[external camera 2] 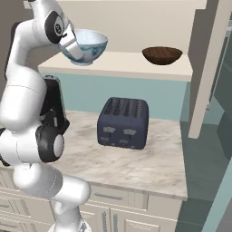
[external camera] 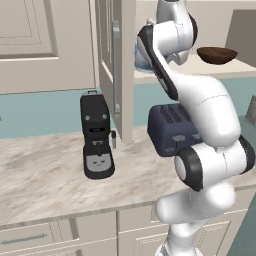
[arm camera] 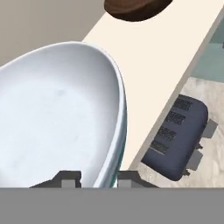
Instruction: Take the smaller bowl and place it next to the appetizer plate on the dining counter , and place the larger bowl next to the plate with cooked food.
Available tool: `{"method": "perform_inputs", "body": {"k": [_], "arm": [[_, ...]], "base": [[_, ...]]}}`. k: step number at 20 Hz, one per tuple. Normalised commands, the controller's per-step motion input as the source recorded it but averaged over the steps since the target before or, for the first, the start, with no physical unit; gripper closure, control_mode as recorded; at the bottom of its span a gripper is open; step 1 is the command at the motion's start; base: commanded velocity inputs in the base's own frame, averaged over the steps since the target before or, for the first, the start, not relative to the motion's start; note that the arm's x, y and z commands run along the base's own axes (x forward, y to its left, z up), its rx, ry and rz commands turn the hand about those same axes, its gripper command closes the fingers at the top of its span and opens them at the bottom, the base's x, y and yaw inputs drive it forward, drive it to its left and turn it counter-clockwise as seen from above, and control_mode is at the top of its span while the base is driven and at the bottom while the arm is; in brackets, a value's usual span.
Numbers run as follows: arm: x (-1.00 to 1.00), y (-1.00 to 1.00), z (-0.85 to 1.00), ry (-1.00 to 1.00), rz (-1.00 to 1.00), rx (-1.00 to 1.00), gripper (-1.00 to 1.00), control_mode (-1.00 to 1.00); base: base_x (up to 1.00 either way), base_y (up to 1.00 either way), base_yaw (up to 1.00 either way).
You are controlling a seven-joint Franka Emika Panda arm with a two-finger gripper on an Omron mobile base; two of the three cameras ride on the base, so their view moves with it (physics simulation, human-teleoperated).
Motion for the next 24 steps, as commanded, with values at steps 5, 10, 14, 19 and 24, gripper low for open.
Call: {"method": "perform_inputs", "body": {"k": [5,10,14,19,24], "arm": [[-1.00,-0.45,-0.14,0.05,-0.11,0.01,1.00,-1.00],[-1.00,-0.04,-0.26,0.05,0.02,0.00,1.00,-1.00],[-1.00,0.00,-0.29,0.00,0.12,0.00,1.00,-1.00],[-1.00,-0.01,-0.37,0.00,0.28,0.00,1.00,-1.00],[-0.55,-0.20,-0.14,-0.05,0.40,0.00,1.00,-1.00]], "base": [[0.00,0.00,0.00],[0.00,0.00,0.00],[0.00,0.00,0.00],[0.00,0.00,0.00],[0.00,0.00,0.00]]}}
